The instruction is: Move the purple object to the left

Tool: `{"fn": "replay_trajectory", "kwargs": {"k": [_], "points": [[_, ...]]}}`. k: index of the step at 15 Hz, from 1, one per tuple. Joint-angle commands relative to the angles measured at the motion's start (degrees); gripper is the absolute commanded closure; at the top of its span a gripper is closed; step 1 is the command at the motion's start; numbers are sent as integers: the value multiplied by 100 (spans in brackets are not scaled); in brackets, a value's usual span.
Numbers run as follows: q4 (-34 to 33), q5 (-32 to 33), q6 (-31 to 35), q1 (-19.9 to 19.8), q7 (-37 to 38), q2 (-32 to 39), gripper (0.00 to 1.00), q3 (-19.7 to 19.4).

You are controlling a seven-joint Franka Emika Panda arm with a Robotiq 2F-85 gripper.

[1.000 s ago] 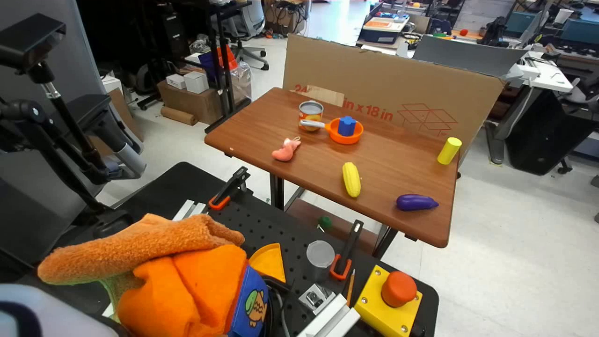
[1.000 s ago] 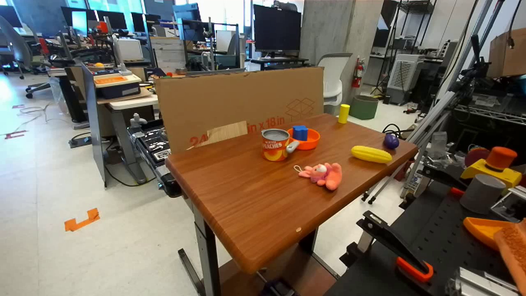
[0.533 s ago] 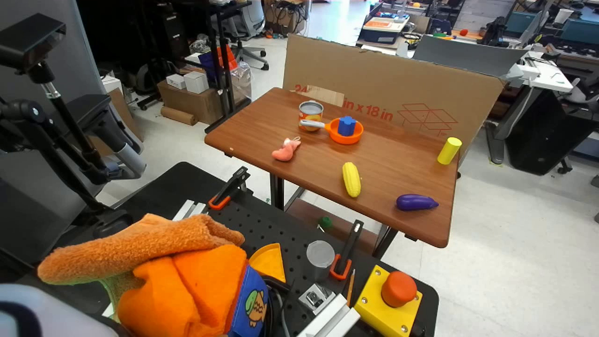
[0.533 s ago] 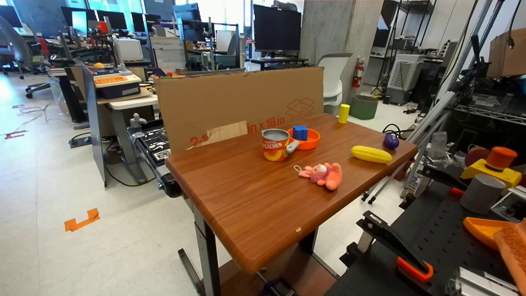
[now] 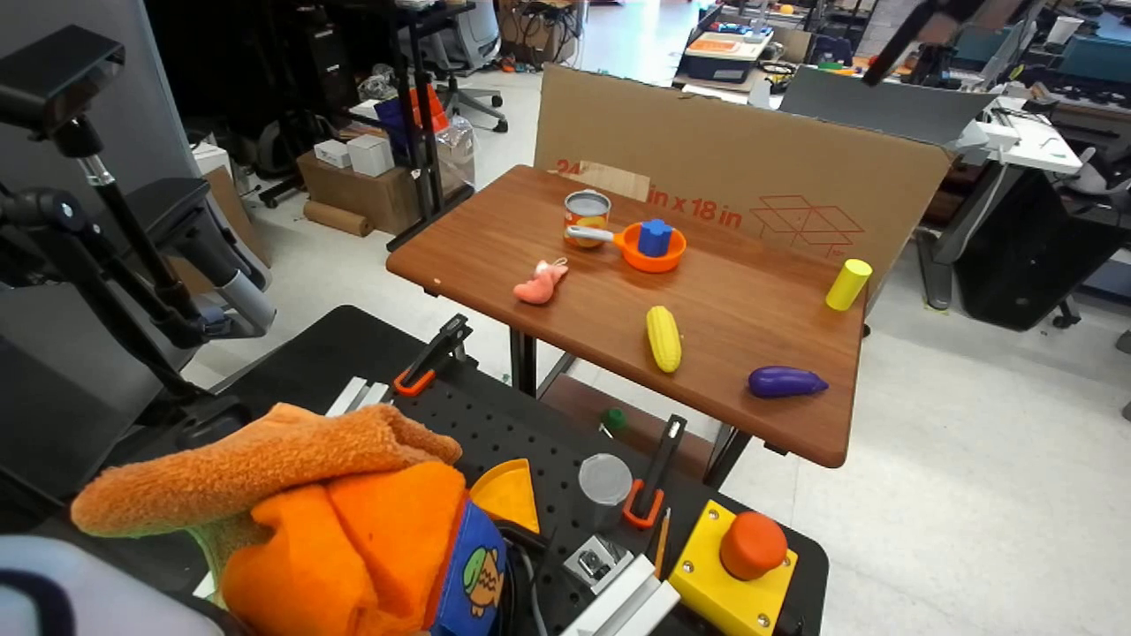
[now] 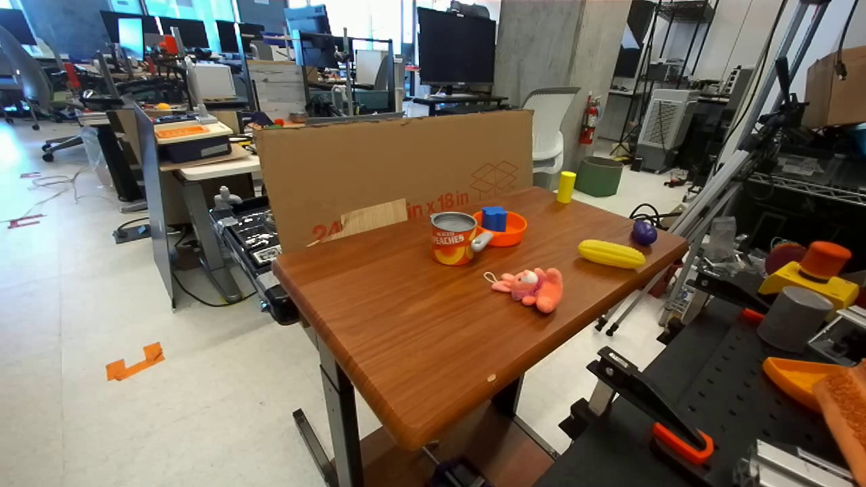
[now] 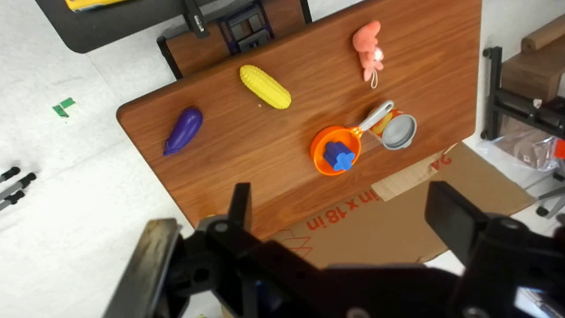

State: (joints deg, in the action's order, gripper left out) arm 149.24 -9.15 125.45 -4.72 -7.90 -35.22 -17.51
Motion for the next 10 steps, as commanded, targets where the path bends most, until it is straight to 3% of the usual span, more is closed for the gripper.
{"fn": "replay_trajectory", "kwargs": {"k": [1, 6, 10], "points": [[-210, -678, 922, 59, -56, 1095, 0, -126], [-538, -1305, 1986, -4, 246, 2572, 0, 36], [-1078, -1065, 2345, -236, 1147, 3785, 0, 240]]}}
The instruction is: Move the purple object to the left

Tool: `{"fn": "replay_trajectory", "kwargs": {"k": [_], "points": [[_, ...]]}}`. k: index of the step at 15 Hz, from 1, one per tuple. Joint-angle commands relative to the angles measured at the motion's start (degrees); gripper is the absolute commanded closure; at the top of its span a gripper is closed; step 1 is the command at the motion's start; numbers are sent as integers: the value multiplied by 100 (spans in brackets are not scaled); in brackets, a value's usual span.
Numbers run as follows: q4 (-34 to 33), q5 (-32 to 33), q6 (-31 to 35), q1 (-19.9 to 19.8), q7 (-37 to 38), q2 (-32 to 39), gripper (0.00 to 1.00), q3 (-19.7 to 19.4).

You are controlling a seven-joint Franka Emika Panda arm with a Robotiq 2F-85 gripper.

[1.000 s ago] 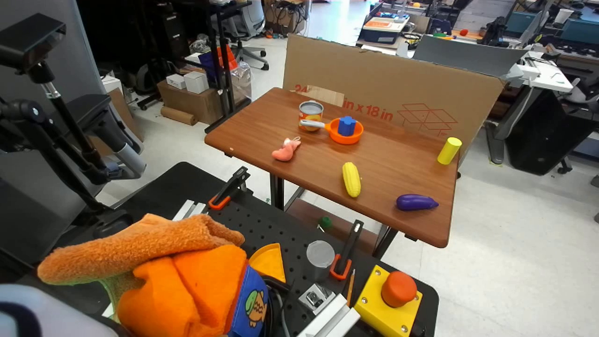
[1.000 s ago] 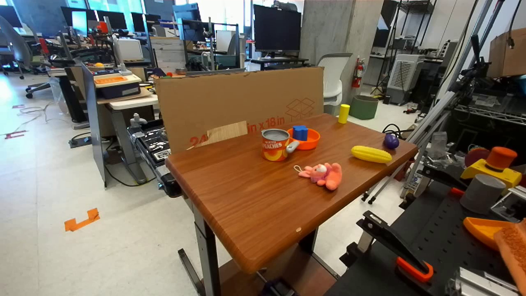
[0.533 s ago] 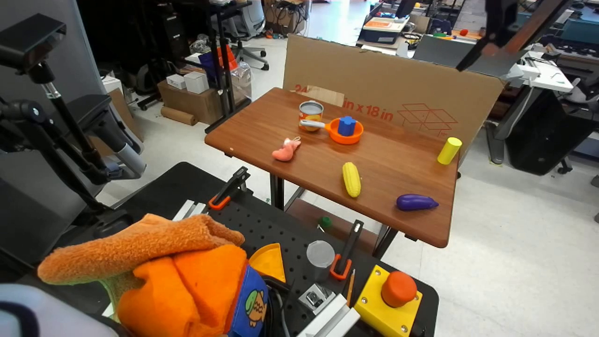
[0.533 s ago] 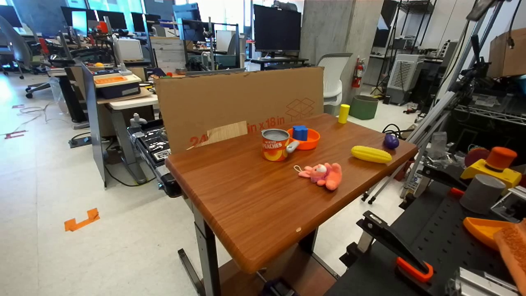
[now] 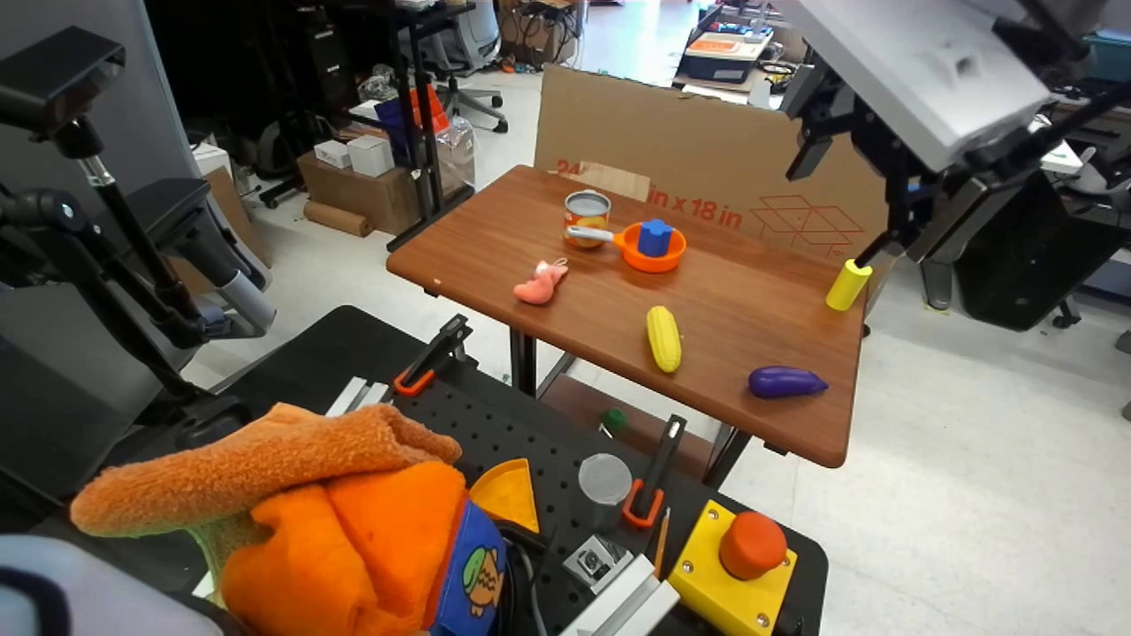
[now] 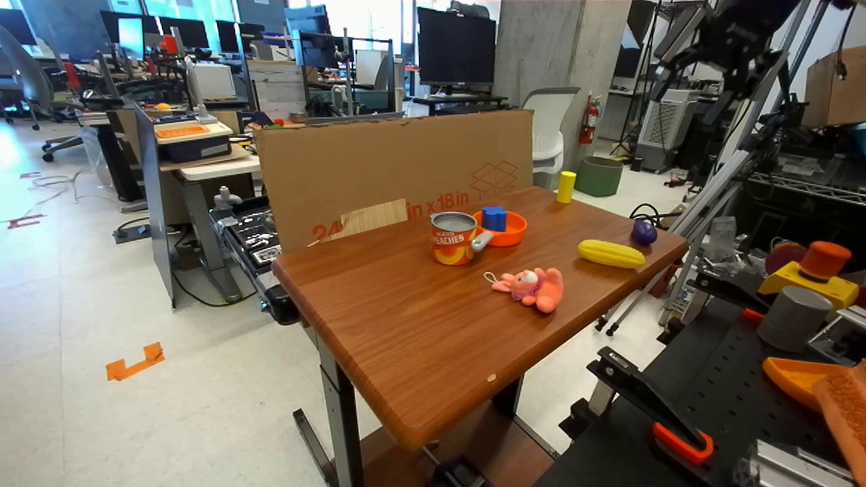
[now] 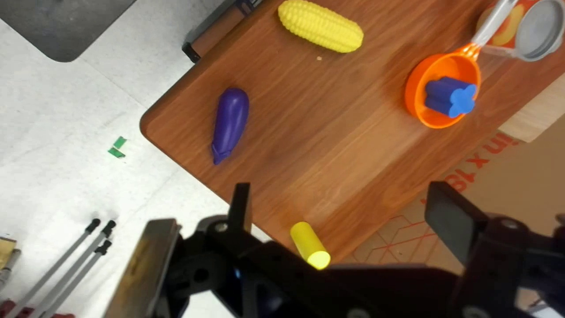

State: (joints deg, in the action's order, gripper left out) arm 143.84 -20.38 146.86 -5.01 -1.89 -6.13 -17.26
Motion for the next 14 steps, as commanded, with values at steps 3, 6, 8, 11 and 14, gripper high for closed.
{"fn": "replay_trajectory", "kwargs": {"k": [3, 6, 8, 11, 14], "points": [[-994, 522, 76, -298, 1458, 1697, 0, 293], [-1357, 862, 23, -232, 2138, 2309, 0, 259], [-1577, 1013, 7, -180, 2472, 2646, 0, 224], [-1900, 1125, -6, -107, 2865, 3076, 0, 159], [-2072, 1269, -61, -13, 3194, 3391, 0, 71]]}}
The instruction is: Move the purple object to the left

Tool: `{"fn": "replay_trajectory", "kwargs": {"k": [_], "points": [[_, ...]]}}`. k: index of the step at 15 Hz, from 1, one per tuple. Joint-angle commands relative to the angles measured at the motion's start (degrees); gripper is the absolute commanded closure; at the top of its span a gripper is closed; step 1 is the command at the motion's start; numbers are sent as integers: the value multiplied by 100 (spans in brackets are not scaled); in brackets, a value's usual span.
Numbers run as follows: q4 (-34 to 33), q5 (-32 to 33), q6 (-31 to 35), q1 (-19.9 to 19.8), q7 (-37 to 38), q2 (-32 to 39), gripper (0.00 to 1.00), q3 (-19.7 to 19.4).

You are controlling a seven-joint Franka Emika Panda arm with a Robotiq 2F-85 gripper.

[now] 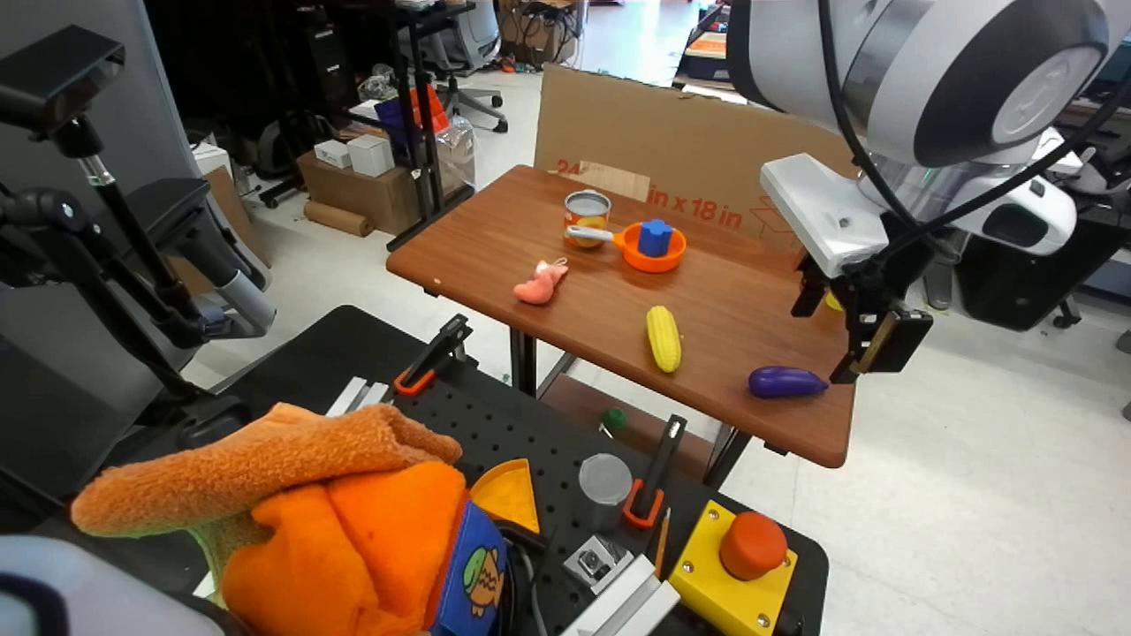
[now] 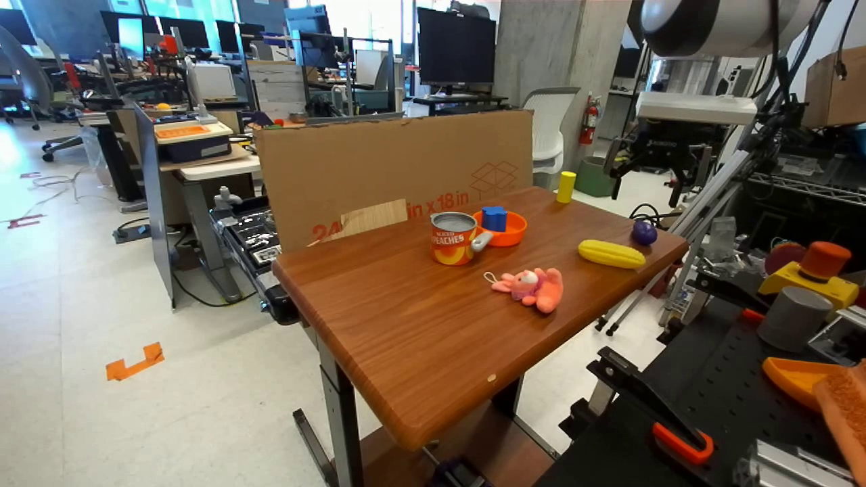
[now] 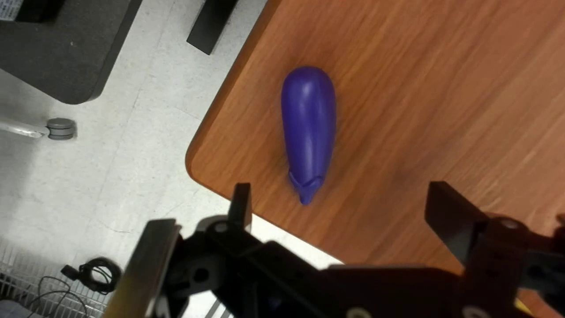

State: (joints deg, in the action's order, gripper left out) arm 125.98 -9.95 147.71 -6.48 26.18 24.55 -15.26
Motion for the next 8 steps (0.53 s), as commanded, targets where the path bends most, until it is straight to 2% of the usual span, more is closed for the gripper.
{"fn": "replay_trajectory", "kwargs": {"k": [1, 8], "points": [[-303, 272, -154, 168, 463, 399, 0, -155], [-232, 358, -67, 330, 542, 691, 0, -191]]}}
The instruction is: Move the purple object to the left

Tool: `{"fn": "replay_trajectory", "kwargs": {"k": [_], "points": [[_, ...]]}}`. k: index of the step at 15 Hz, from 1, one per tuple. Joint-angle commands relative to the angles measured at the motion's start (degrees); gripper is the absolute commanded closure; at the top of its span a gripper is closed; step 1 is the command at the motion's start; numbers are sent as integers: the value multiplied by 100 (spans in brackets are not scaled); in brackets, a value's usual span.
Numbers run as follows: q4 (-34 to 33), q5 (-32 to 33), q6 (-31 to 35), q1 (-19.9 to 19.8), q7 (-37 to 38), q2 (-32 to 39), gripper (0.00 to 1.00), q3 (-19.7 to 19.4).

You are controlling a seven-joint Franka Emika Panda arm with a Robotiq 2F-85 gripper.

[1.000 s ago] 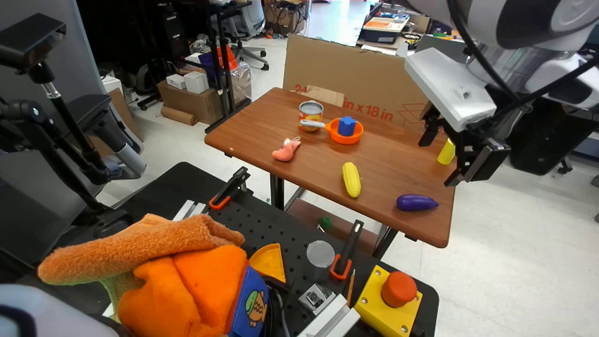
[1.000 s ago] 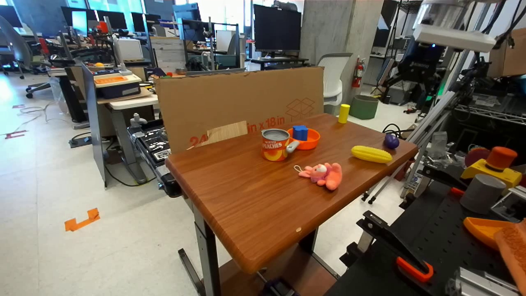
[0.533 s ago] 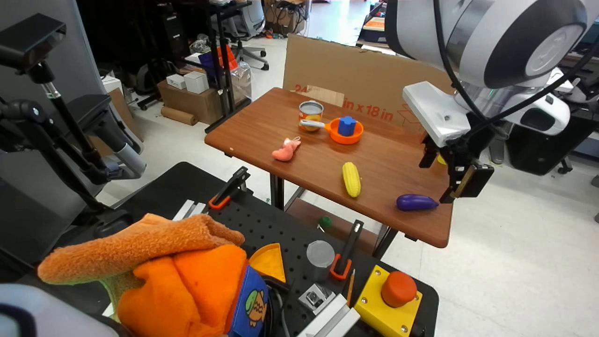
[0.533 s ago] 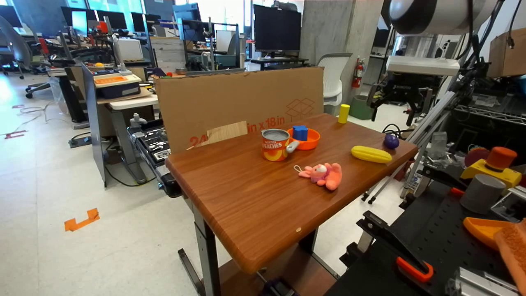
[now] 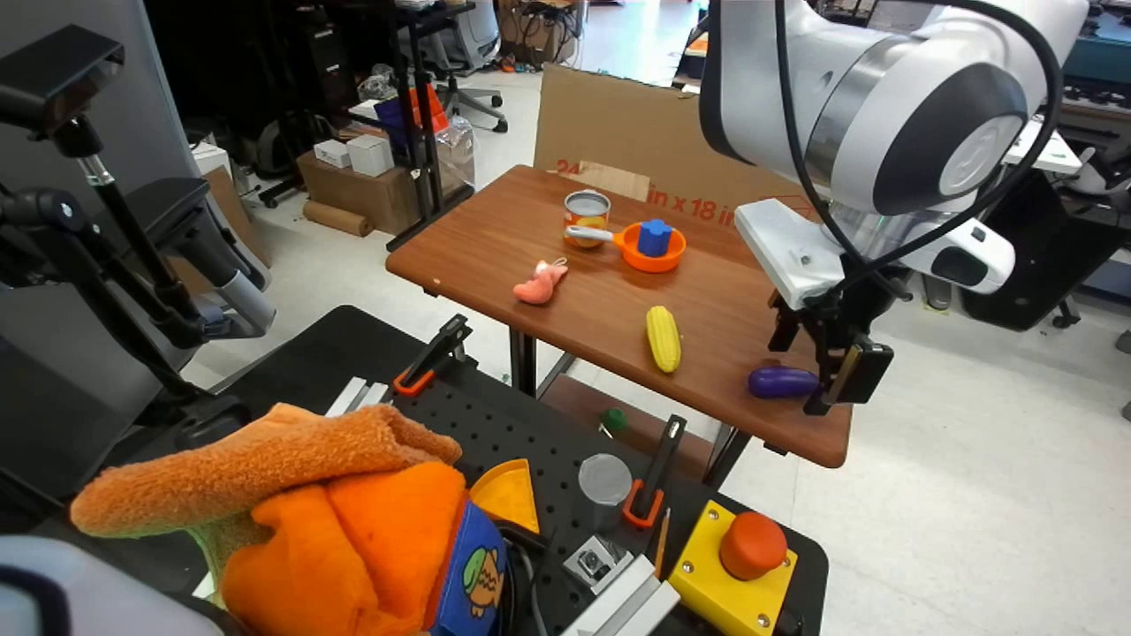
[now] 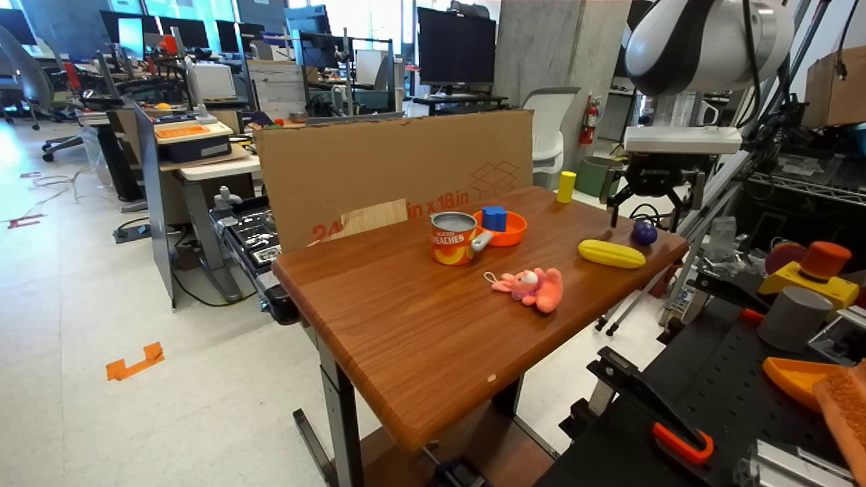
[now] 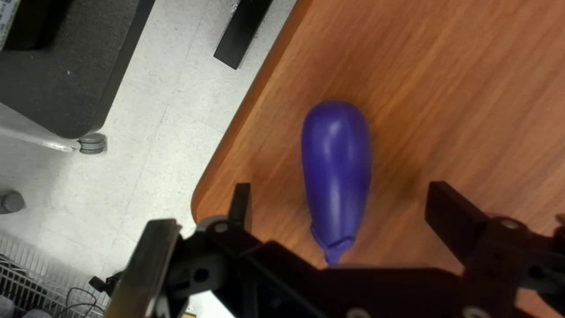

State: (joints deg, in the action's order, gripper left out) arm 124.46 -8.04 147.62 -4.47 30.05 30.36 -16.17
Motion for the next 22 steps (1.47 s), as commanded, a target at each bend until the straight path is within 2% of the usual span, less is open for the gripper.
{"fn": "replay_trajectory", "kwargs": {"k": [1, 2, 3, 4, 12, 13, 18, 22], "points": [[-69, 165, -17, 148, 137, 133, 0, -95], [-64, 165, -9, 162, 124, 143, 0, -92], [-46, 160, 9, 166, 84, 143, 25, -76], [-27, 159, 53, 170, 44, 137, 26, -65], [4, 431, 49, 334, -27, -31, 88, -164], [11, 579, -134, 371, -90, -173, 91, -187], [-43, 1369, -753, 500, -527, -844, 91, -145], [-528, 1893, -976, 504, -943, -1016, 91, 151]]}}
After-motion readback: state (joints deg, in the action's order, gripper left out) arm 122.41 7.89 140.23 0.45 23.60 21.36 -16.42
